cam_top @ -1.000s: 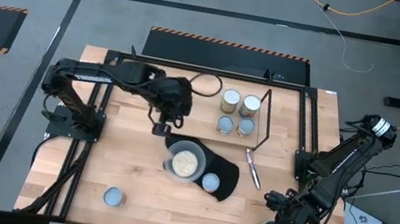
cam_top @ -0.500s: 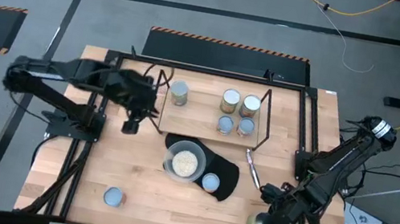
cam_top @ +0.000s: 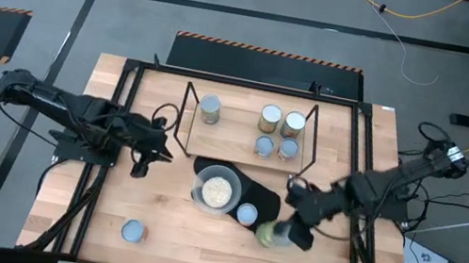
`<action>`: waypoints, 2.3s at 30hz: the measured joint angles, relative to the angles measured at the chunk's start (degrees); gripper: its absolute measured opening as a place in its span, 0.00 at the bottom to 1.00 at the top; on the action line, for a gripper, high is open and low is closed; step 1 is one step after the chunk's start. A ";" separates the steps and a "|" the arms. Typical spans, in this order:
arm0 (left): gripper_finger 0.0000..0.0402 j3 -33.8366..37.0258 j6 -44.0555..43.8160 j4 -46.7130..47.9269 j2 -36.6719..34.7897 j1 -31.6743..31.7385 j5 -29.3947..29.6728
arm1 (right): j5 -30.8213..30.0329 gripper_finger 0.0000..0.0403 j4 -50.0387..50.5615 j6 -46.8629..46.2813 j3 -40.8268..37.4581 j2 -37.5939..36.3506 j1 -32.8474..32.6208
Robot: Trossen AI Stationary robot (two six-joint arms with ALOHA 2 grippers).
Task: Pick and place cans onto a shelf
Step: Put the canned pears on the shelf
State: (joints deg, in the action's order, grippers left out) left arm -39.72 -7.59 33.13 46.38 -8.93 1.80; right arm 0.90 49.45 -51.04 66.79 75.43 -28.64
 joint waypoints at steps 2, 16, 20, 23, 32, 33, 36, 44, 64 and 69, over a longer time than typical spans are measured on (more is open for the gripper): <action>0.11 1.81 -0.01 -3.26 -0.48 -1.27 0.00 | -1.29 0.00 -0.02 4.35 2.57 -0.01 3.51; 0.11 4.62 -1.47 -10.53 -0.67 -6.64 0.02 | -1.36 0.00 -0.08 36.91 22.75 5.98 30.39; 0.11 4.62 -1.50 -10.63 -0.67 -7.28 0.48 | 3.96 0.00 2.76 43.64 29.42 11.96 37.42; 0.11 4.62 -1.49 -10.71 -0.67 -7.43 0.48 | 5.23 0.00 6.59 47.74 34.51 17.24 41.91; 0.11 4.62 -1.49 -10.98 -0.67 -7.41 0.70 | 10.67 0.00 13.42 56.08 45.09 33.39 50.39; 0.11 4.62 -1.51 -10.98 -0.67 -7.41 0.70 | 11.53 0.00 13.40 56.53 45.68 34.89 50.98; 0.11 4.62 -1.49 -10.98 -0.67 -7.41 0.70 | 12.30 0.00 13.44 58.42 46.55 38.48 52.37; 0.11 4.62 -1.34 -10.98 -0.67 -7.41 0.70 | 12.29 0.00 13.48 60.51 46.55 42.95 55.64; 0.11 4.62 -1.30 -10.93 -0.67 -7.41 0.72 | 12.27 0.05 14.13 60.53 46.64 44.58 56.61; 0.11 4.62 -1.30 -10.93 -0.67 -7.40 0.71 | 12.20 0.07 13.87 60.56 46.64 44.66 56.61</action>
State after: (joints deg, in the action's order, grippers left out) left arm -35.09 -8.88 22.20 45.71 -16.33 2.52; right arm 13.10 63.32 9.52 113.43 120.09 27.97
